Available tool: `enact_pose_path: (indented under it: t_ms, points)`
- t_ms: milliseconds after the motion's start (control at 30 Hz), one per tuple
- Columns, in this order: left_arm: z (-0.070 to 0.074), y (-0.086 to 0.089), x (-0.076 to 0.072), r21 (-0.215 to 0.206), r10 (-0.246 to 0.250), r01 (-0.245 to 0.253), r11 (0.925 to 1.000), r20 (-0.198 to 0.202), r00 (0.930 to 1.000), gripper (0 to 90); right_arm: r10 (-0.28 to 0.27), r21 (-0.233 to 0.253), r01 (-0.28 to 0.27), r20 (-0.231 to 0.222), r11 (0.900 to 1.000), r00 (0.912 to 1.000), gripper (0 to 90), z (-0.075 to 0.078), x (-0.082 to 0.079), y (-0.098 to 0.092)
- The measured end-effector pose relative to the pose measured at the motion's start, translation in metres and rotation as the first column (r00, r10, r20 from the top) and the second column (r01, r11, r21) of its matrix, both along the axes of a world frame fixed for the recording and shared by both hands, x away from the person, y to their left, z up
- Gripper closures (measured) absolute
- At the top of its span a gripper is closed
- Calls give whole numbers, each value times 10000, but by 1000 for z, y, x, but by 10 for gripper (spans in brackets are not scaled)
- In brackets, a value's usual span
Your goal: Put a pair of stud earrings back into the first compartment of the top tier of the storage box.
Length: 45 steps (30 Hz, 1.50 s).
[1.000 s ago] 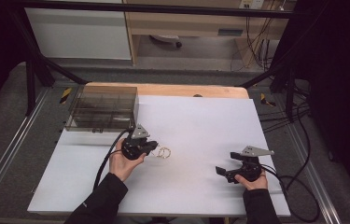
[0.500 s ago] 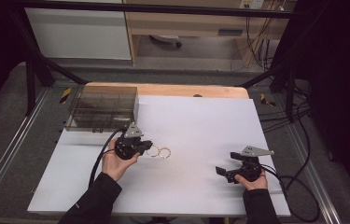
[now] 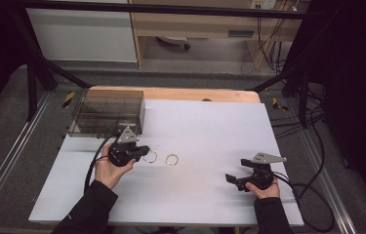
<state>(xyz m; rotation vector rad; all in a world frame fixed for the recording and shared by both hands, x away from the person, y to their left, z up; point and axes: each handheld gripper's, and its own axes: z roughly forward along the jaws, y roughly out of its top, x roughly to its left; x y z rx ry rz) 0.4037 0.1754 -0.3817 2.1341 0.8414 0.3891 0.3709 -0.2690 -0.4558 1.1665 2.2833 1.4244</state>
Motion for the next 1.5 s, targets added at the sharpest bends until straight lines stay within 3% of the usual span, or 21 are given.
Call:
enact_pose_path:
  t_ms: [1500]
  points:
    - [18,65,-2,4,1009,-1009,9949,101,9948,865,-16,-6,16,-27,10000,10000,7,0,0,0]
